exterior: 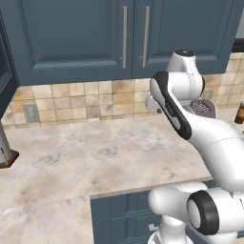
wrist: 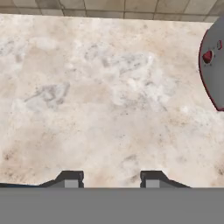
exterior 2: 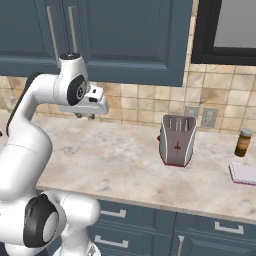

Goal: Open the cabinet. Pick the dish brush and place it next to the sink. Then close the cabinet.

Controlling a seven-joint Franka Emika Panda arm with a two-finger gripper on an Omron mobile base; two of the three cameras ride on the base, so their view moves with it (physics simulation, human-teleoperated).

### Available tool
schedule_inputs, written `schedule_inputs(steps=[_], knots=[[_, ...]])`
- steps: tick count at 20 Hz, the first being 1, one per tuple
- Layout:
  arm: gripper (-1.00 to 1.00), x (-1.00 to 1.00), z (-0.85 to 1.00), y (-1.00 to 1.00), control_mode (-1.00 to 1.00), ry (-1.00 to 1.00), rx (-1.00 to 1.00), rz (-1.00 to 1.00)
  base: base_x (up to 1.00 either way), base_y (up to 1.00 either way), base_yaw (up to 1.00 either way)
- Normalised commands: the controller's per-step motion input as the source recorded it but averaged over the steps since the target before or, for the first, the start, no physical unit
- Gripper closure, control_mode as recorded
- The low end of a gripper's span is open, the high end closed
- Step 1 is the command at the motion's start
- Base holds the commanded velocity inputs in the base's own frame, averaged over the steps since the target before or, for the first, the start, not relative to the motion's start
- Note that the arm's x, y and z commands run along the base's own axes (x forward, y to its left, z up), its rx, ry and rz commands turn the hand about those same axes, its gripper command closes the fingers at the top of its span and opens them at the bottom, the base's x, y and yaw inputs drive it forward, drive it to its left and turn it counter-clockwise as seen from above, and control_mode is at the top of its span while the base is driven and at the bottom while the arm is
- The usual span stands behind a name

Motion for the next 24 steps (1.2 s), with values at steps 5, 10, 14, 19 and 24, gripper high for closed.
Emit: schedule_inputs(steps=[5, 10, 14, 19, 24], knots=[[-1.00, 0.10, 0.00, 0.13, -1.00, -0.09, -0.03, -0.04, 0.00, 0.00, 0.00], [-1.00, 0.01, 0.36, 0.20, -1.00, -0.32, -0.03, -0.19, 0.00, 0.00, 0.00], [-1.00, 0.01, 0.68, 0.05, -1.00, -0.36, 0.00, -0.06, 0.00, 0.00, 0.00], [-1.00, 0.10, 0.61, 0.09, -1.00, -0.19, 0.01, -0.04, 0.00, 0.00, 0.00], [-1.00, 0.00, 0.64, 0.06, -1.00, -0.19, 0.03, 0.00, 0.00, 0.00, 0.00]])
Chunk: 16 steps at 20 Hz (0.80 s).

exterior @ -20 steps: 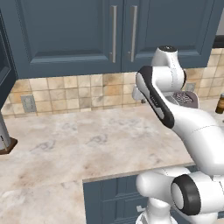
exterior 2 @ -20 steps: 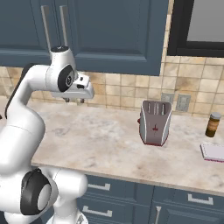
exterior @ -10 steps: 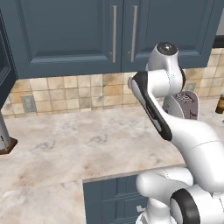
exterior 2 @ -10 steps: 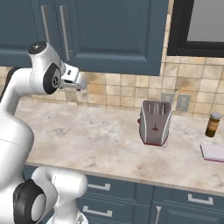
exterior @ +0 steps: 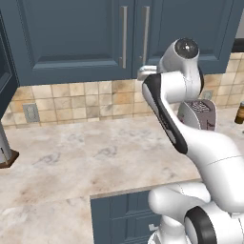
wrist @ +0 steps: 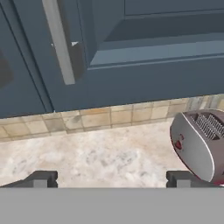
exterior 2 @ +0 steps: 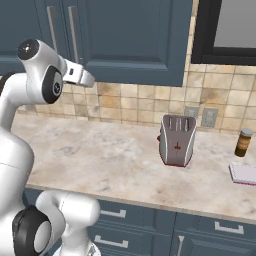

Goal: Open the cabinet. Pick the dish brush and place it next to the sink. Then close the cabinet.

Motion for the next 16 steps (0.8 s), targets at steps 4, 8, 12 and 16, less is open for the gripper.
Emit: schedule_inputs(steps=[4, 8, 12, 16], knots=[[-1.00, 0.05, 0.54, 0.15, -1.00, -0.17, 0.05, 0.00, 0.00, 0.00, 0.00], [-1.00, 0.39, 0.29, 0.39, -1.00, -0.11, 0.05, 0.00, 0.00, 0.00, 0.00], [-1.00, 0.45, 0.19, 0.35, -1.00, 0.00, 0.04, 0.00, 0.00, 0.00, 0.00], [-1.00, 0.32, 0.29, 0.00, -1.00, 0.02, 0.06, 0.00, 0.00, 0.00, 0.00]])
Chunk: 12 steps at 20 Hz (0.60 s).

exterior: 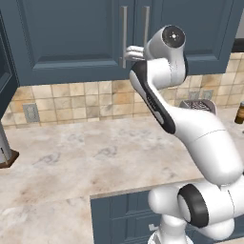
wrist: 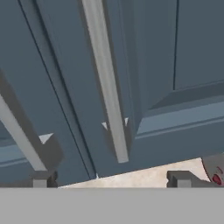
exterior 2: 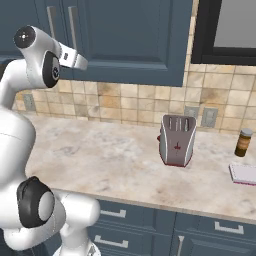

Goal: Open the cabinet. Pick the dish brush and place it next to the sink. Then close the cabinet.

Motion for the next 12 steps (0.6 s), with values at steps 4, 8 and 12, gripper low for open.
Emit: schedule_inputs(steps=[4, 8, 12], knots=[[-1.00, 0.35, 0.11, 0.00, -1.00, 0.00, 0.00, 0.00, 0.00, 0.00, 0.00], [-1.00, 0.62, 0.00, 0.00, -1.00, 0.00, 0.00, 0.00, 0.00, 0.00, 0.00], [-1.00, 0.58, 0.00, 0.00, -1.00, 0.00, 0.00, 0.00, 0.00, 0.00, 0.00]])
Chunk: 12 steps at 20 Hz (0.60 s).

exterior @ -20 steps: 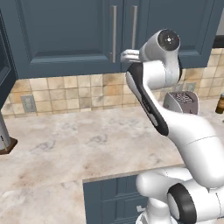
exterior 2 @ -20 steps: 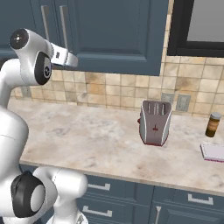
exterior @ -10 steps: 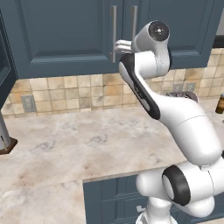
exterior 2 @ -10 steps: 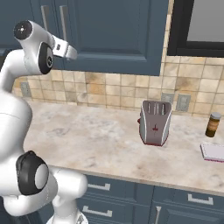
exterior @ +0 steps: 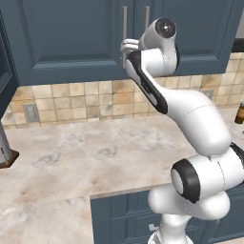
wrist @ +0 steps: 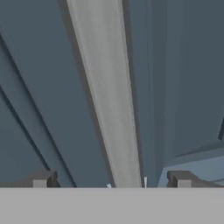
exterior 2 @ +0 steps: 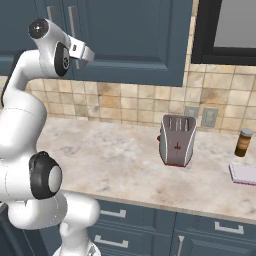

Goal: Open the cabinet. Pick the dish brush and place it next to the sink. Then close the cabinet.

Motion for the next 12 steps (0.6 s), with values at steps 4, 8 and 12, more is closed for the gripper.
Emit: schedule_inputs(steps=[4, 8, 12], knots=[[-1.00, 0.60, -0.02, 0.00, -1.00, 0.00, 0.00, 0.00, 0.00, 0.00, 0.00], [1.00, 0.55, -0.06, 0.00, -1.00, 0.00, 0.00, 0.00, 0.00, 0.00, 0.00], [1.00, 0.52, -0.07, 0.00, -1.00, 0.00, 0.00, 0.01, 0.00, 0.00, 0.00]])
